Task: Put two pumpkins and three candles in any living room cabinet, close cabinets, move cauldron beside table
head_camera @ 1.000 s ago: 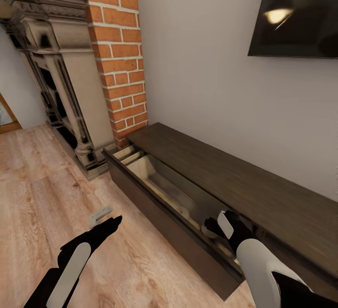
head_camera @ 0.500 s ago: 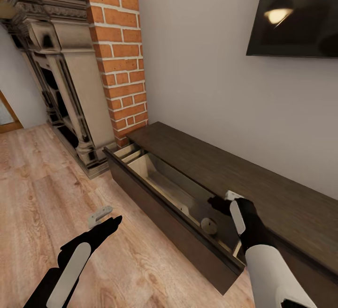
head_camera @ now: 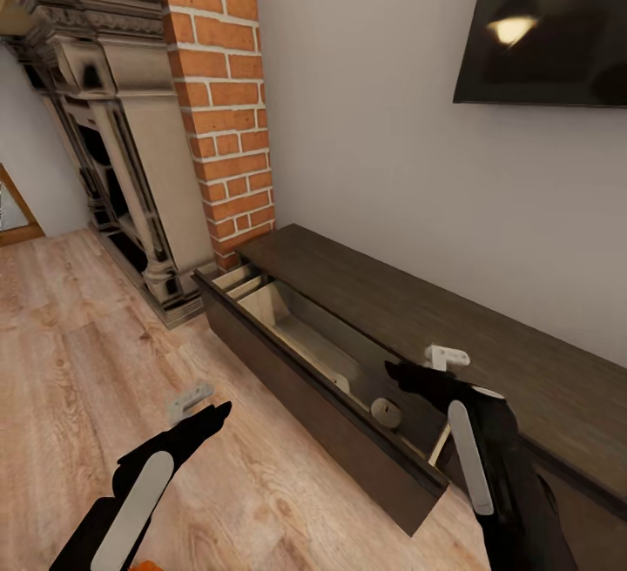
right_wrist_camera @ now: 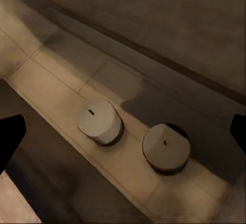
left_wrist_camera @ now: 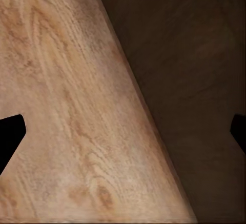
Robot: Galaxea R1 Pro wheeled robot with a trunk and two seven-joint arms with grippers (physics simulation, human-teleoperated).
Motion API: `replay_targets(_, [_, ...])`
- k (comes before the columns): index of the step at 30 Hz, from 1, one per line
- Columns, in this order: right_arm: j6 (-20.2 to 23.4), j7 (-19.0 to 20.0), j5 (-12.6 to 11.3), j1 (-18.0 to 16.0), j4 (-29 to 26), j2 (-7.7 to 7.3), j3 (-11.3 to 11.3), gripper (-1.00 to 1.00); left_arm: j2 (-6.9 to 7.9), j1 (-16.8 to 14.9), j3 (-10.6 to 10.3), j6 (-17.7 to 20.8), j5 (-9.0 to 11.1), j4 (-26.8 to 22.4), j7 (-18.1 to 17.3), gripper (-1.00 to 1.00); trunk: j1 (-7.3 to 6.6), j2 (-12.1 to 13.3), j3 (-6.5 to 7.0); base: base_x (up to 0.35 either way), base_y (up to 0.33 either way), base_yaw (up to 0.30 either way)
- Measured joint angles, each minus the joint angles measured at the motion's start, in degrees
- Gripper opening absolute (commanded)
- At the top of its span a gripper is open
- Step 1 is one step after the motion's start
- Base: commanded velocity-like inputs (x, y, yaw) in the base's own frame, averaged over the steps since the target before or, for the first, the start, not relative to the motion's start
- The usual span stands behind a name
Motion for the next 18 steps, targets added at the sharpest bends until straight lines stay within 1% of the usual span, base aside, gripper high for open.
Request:
replay_targets(1, [1.11, 0.61, -0.1, 0.14, -0.22, -0.01, 0.98, 1.0, 0.0, 0.0, -0.1, -0.02, 0.06, -0.09, 0.03, 1.0, 0.0, 0.0, 0.0, -0.088, -0.001, 0.164])
replay_targets(2, [1.22, 0.68, -0.04, 0.16, -0.23, -0.03, 1.79, 1.0, 0.0, 0.0, -0.11, -0.03, 0.05, -0.12, 0.04, 1.0, 0.0, 0.0, 0.0, -0.147, -0.04, 0.268])
replay_targets(3, [1.29, 0.75, -0.03, 0.33, -0.32, -0.11, 3.43, 1.0, 0.0, 0.0, -0.13, -0.05, 0.02, -0.23, 0.04, 1.0, 0.0, 0.0, 0.0, -0.208, -0.066, 0.273])
replay_targets(5, [1.34, 0.76, 0.05, 0.33, -0.33, -0.28, 3.86, 1.0, 0.0, 0.01, -0.28, -0.05, 0.02, -0.4, 0.04, 1.0, 0.0, 0.0, 0.0, -0.26, -0.089, 0.277])
replay_targets(7, [1.39, 0.76, 0.07, 0.32, -0.33, -0.37, 4.92, 1.0, 0.0, 0.01, -0.95, -0.05, -0.03, -0.49, 0.09, 1.0, 0.0, 0.0, 0.0, -0.291, -0.104, 0.279])
replay_targets(9, [1.43, 0.76, 0.08, 0.35, -0.34, -0.38, 5.52, 1.0, 0.0, 0.0, -1.28, -0.05, -0.05, -0.55, 0.11, 1.0, 0.0, 0.0, 0.0, -0.304, -0.109, 0.28])
replay_targets(13, [1.47, 0.76, 0.12, 0.39, -0.34, -0.42, 6.88, 1.0, 0.0, 0.0, -1.49, -0.05, -0.07, -0.6, 0.17, 1.0, 0.0, 0.0, 0.0, -0.322, -0.059, 0.281])
replay_targets(14, [1.47, 0.76, 0.13, 0.4, -0.34, -0.44, 7.05, 1.0, 0.0, 0.0, -1.51, -0.05, -0.07, -0.63, 0.19, 1.0, 0.0, 0.0, 0.0, -0.329, 0.073, 0.281])
replay_targets(15, [1.48, 0.76, 0.16, 0.4, -0.34, -0.86, 7.28, 1.0, 0.0, 0.0, -1.53, -0.05, -0.07, -0.74, 0.21, 1.0, 0.0, 0.0, -0.02, -0.32, 0.113, 0.28])
replay_targets(18, [1.48, 0.76, 0.15, 0.39, -0.34, -1.35, 7.45, 1.0, 0.0, 0.0, -1.53, -0.05, -0.07, -0.8, 0.22, 1.0, 0.0, 0.0, -0.12, -0.299, 0.17, 0.28])
